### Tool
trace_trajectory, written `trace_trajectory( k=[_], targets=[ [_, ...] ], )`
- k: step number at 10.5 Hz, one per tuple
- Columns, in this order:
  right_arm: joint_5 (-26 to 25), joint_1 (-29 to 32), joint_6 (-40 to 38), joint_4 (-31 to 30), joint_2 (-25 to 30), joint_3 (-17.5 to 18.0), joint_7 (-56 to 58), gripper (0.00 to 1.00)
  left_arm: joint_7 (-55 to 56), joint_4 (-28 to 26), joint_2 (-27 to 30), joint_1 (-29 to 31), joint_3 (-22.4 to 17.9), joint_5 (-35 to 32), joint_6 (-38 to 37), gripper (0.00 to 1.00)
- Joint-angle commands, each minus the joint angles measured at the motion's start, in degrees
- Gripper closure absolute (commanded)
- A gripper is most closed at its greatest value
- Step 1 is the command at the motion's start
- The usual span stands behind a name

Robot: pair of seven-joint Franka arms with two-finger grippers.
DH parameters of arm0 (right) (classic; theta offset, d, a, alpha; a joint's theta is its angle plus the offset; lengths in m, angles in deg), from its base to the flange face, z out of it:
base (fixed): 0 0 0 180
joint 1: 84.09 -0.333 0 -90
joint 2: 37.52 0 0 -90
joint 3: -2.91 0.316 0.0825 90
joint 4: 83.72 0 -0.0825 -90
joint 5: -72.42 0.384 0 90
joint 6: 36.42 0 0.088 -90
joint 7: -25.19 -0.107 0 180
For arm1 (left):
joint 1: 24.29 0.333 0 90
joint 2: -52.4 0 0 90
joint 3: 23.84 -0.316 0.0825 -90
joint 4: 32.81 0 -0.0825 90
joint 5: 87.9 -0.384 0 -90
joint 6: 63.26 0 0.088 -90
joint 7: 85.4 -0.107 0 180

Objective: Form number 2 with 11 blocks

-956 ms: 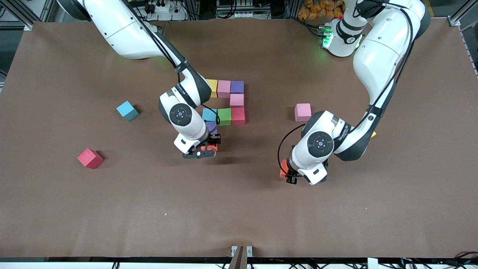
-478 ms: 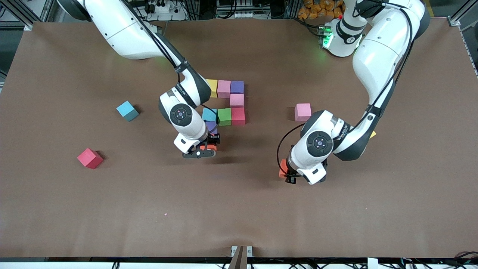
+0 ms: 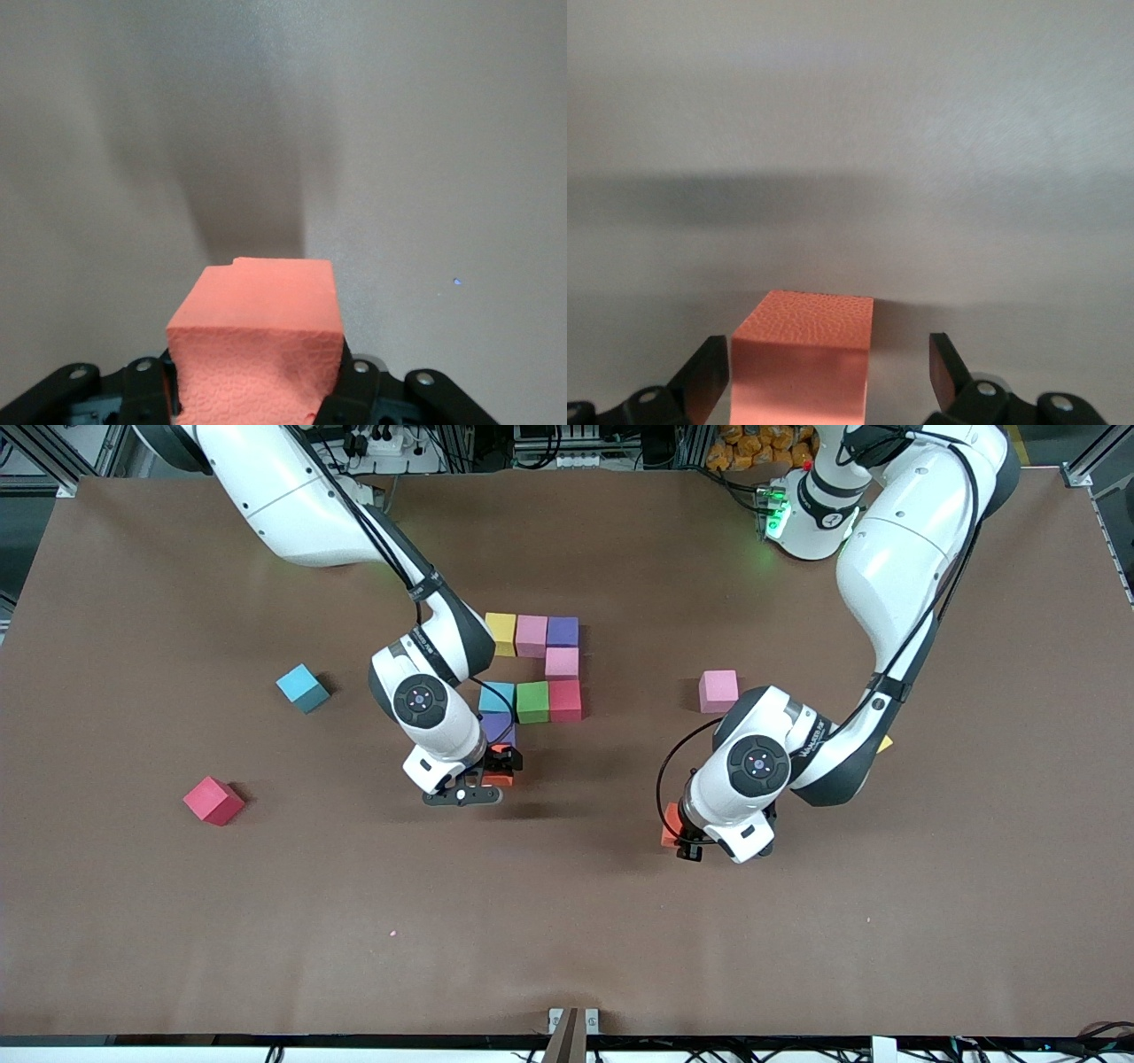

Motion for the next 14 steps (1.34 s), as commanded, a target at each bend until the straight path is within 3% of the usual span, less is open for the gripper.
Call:
trace_trajectory(
  k=[1, 6, 9, 11, 14],
  targets=[
    [0.1, 1.9, -6.4, -1.5, 8.5, -0.8, 2.6, 0.00, 0.3, -0.4, 1.3, -0.3, -0.3, 1.7, -0.7, 0.71],
    [0.1, 11.2, -19.0, -8.0, 26.6, 0.4, 8.5, 0.00, 10.4, 0.1, 0.9, -4.2, -0.1, 1.7, -0.3, 0.71],
    [0.0, 20.7, -26.0, -7.9, 35.0, 0.0, 22.3, 0.00, 20.7, 1.4, 0.2, -10.0, -0.6, 1.6, 0.9, 0.71],
    [0.1, 28.4, -28.8, -6.3, 36.3, -0.8, 35.9, 0.00, 27.2, 4.0, -1.0, -14.3, -2.2, 1.6, 1.7, 0.71],
    [0.1, 34.4, -36.0, -1.7, 36.1, -0.8, 36.2, 0.00, 34.3, 4.3, -2.4, -20.9, -5.6, 1.8, 5.2, 0.71]
  ],
)
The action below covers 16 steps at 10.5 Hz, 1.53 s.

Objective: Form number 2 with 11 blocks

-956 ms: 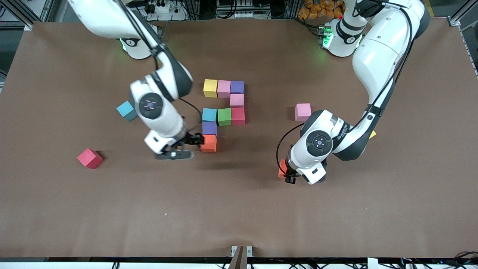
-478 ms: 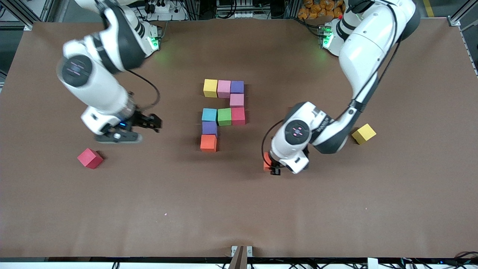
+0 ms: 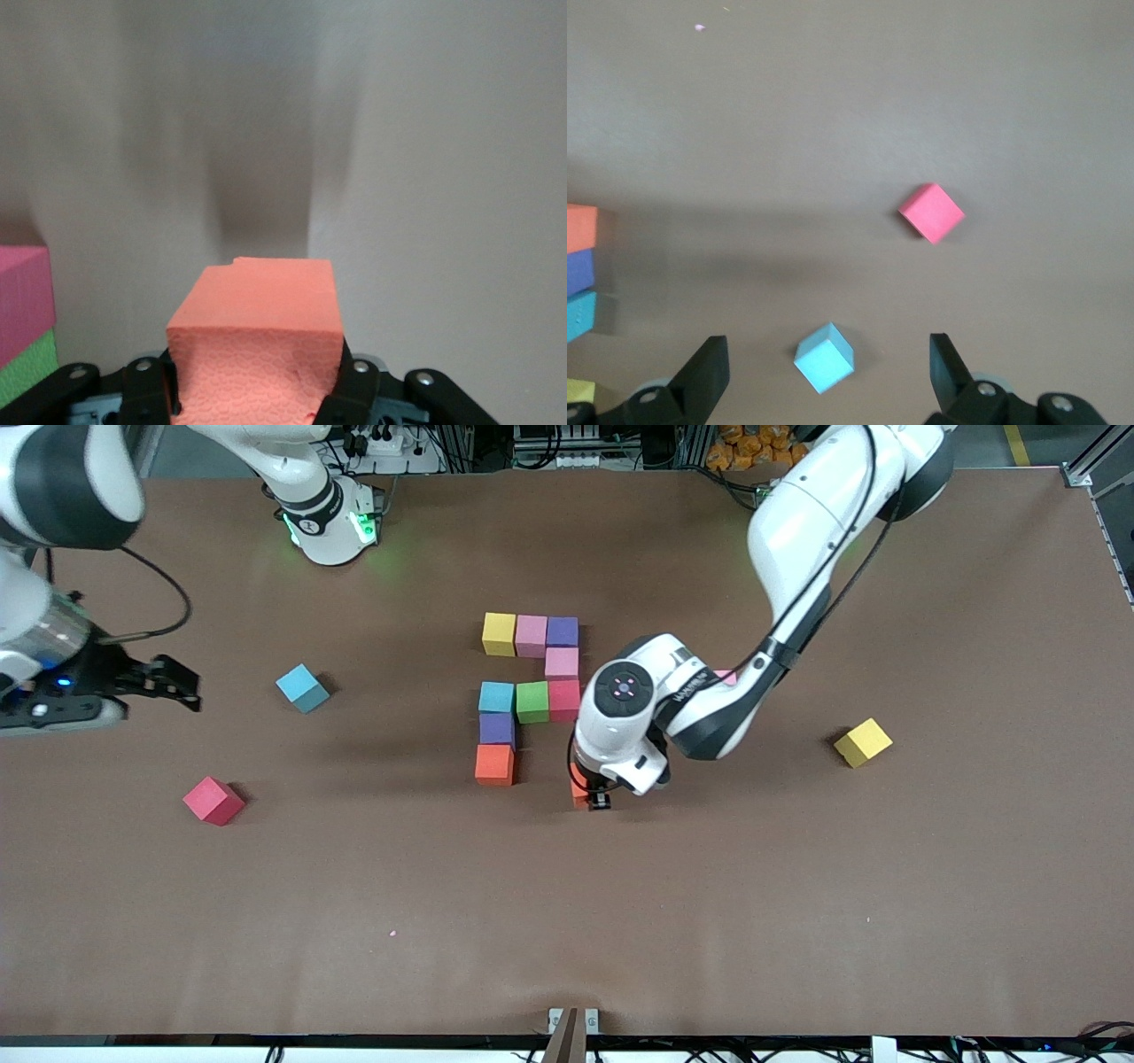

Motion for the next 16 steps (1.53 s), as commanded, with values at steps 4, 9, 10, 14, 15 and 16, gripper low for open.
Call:
trace_trajectory(
  k=[4, 9, 10, 14, 15, 16],
  targets=[
    [0.1, 0.4, -12.7, 12.4, -1.5, -1.9, -3.8, 0.00, 1.4, 2.0, -3.4, -6.0, -1.9, 1.5, 7.8, 0.71],
    [0.8, -7.9, -12.5, 18.3, -5.4, -13.5, 2.5, 0.00, 1.7, 2.9, -6.0, -8.3, -2.3, 1.5, 11.0, 0.71],
    [3.9, -7.4, -12.4, 18.3, -5.6, -13.7, 2.2, 0.00, 1.7, 2.9, -6.3, -8.5, -2.3, 1.5, 10.9, 0.71],
    [4.2, -2.9, -11.6, 18.7, -6.8, -10.7, 2.0, 0.00, 1.3, 2.9, -7.3, -8.5, -2.9, 1.4, 11.4, 0.71],
    [4.3, -2.6, -11.6, 18.4, -6.7, -10.3, 1.9, 0.00, 1.2, 2.9, -7.7, -8.5, -3.2, 1.4, 12.0, 0.71],
    [4.2, -2.6, -11.9, 18.5, -6.8, -10.3, 2.0, 0.00, 0.2, 2.9, -7.7, -8.6, -3.6, 1.4, 12.5, 0.71]
  ],
)
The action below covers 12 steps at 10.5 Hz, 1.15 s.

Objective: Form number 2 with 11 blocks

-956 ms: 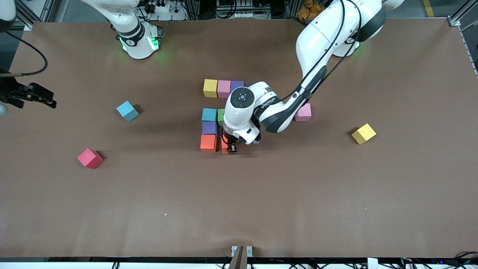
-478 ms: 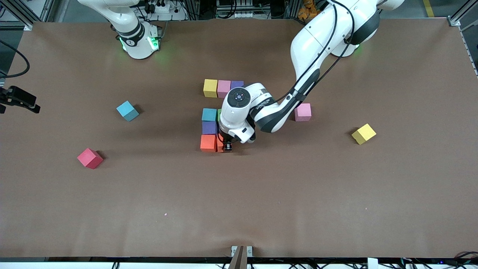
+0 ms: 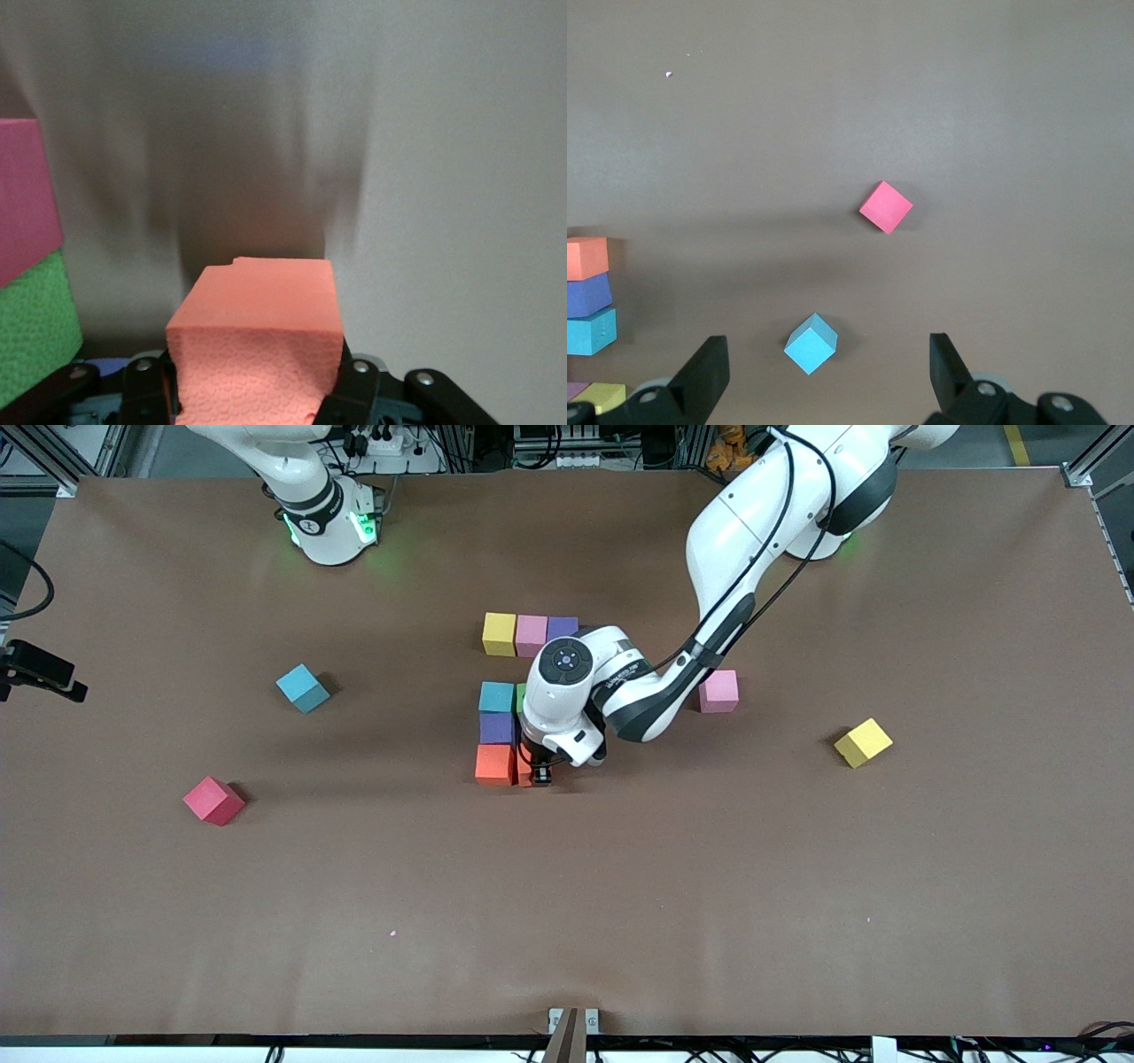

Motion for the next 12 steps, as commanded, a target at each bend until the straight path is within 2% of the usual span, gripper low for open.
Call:
trace_trajectory(
  k=[1, 4, 5, 6, 7, 8, 9, 12],
  targets=[
    [0.2, 0.6, -0.5, 1.9, -1.0, 1.3, 0.6, 0.00, -3.0, 1.8, -1.3, -1.1, -1.4, 1.4, 1.5, 0.71],
    [1.2, 1.0, -0.4, 1.5, -1.7, 1.3, 0.6, 0.00, -5.0, 1.8, -1.4, -1.6, -1.3, 1.4, 1.7, 0.71],
    [1.4, 0.9, 0.6, 2.0, -1.8, 1.3, 0.7, 0.00, -5.0, 1.8, -1.5, -1.7, -1.4, 1.4, 1.7, 0.67],
    [1.1, 0.5, 0.7, 1.9, -2.1, 1.3, 1.1, 0.00, -5.0, 1.8, -1.8, -1.8, -1.4, 1.4, 1.7, 0.56],
    [1.1, 0.4, 0.4, 1.8, -2.6, 1.3, 1.3, 0.00, -5.0, 1.8, -1.8, -2.0, -1.4, 1.4, 2.0, 0.52],
    [0.7, 0.2, 0.3, 1.9, -2.6, 1.3, 1.2, 0.00, -5.0, 1.8, -1.8, -2.2, -1.7, 1.4, 2.3, 0.31],
    [0.8, 0.3, 0.4, 2.0, -2.6, 1.3, 1.3, 0.00, -4.8, 1.8, -1.8, -2.2, -1.8, 1.4, 2.4, 0.00],
    [0.6, 0.4, 0.7, 2.1, -2.6, 1.3, 1.3, 0.00, -5.0, 1.5, -1.0, -2.1, -1.8, 1.4, 2.3, 0.00]
  ],
)
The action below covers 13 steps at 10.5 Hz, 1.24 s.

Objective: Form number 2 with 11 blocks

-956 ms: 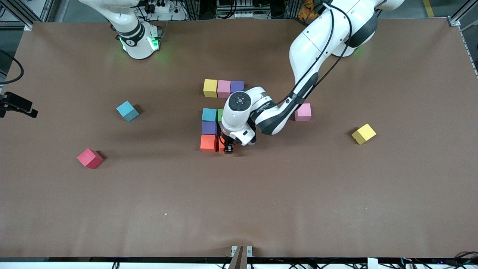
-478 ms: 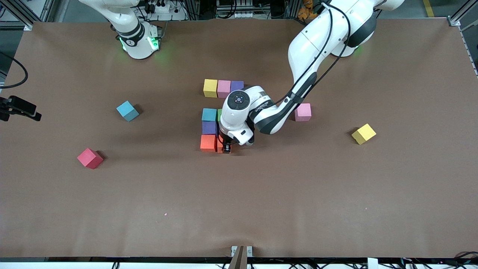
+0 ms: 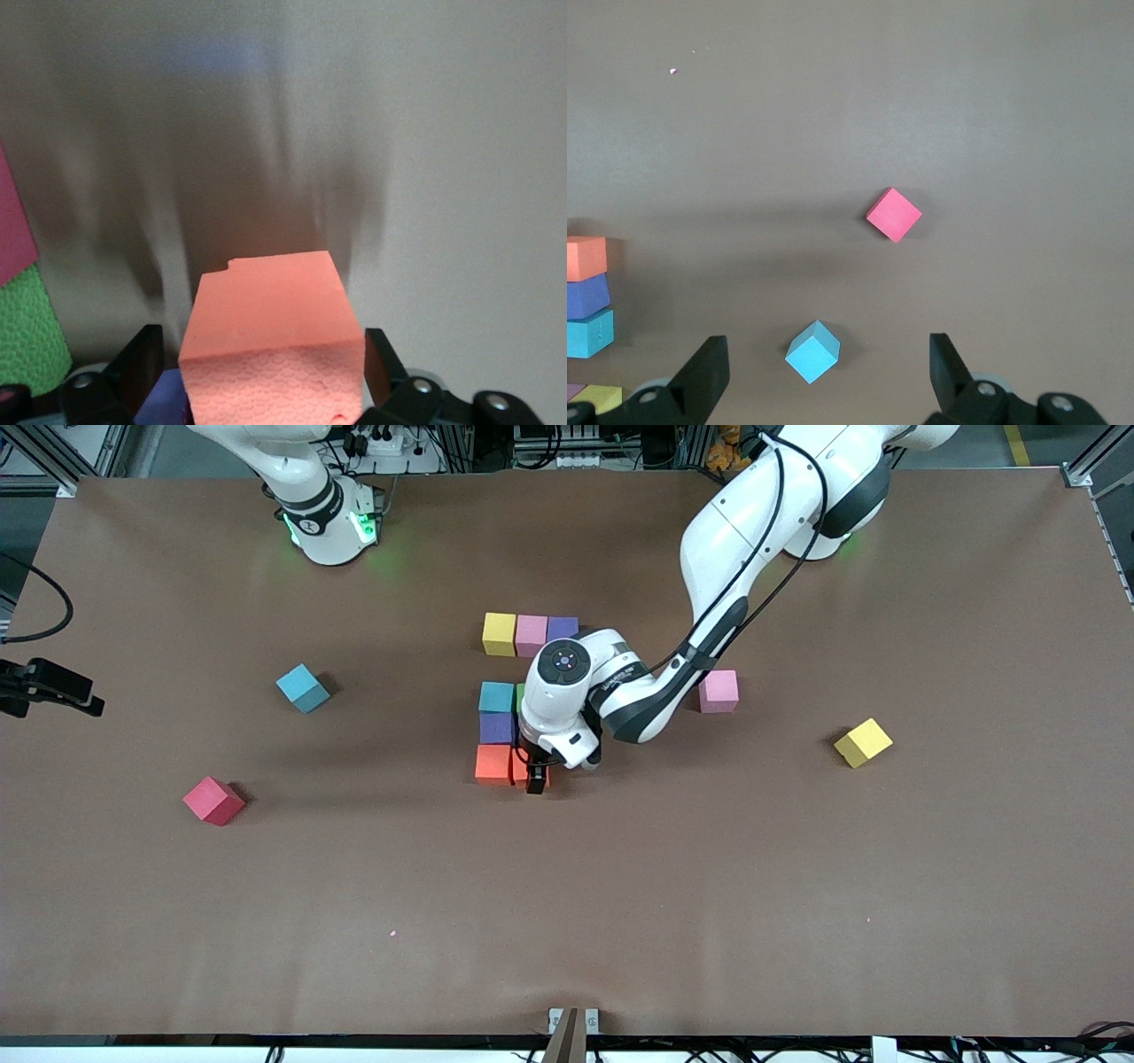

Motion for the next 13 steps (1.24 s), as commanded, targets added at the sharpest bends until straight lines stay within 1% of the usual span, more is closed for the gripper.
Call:
trace_trajectory(
  k=[1, 3, 4, 7, 9, 11, 13],
  targets=[
    [0.5, 0.5, -0.4, 1.7, -0.7, 0.2, 0.7, 0.00, -1.3, 1.1, 0.9, -0.7, -0.8, 1.4, -0.3, 0.00],
    [0.2, 0.8, -0.1, 1.8, -0.8, 0.1, 0.7, 0.00, -1.2, 1.0, 3.0, 0.1, -0.3, 1.4, -4.3, 0.00],
    [0.1, 1.1, 0.0, 1.9, -0.9, 0.1, 0.7, 0.00, -1.3, 0.7, 4.2, 0.3, -0.3, 1.3, -5.0, 0.00],
    [0.2, 1.2, 3.6, 2.1, -0.9, 0.0, 0.6, 0.00, -2.4, -1.4, 6.8, 3.2, 0.5, 1.2, -8.1, 0.00],
    [0.3, 1.3, 4.8, 2.1, -1.0, 0.0, 0.6, 0.00, -7.5, -7.7, 10.5, 9.6, 4.8, 1.2, -8.3, 0.00],
    [0.5, 1.2, 6.0, 2.1, -1.0, 0.0, 0.6, 0.00, -11.6, -16.4, 15.6, 16.5, 9.0, 1.1, -8.3, 0.00],
    [0.4, 1.3, 6.1, 2.0, -1.1, 0.0, 0.6, 0.00, -16.7, -25.4, 21.3, 21.2, 10.7, 1.1, -7.7, 0.00]
  ],
)
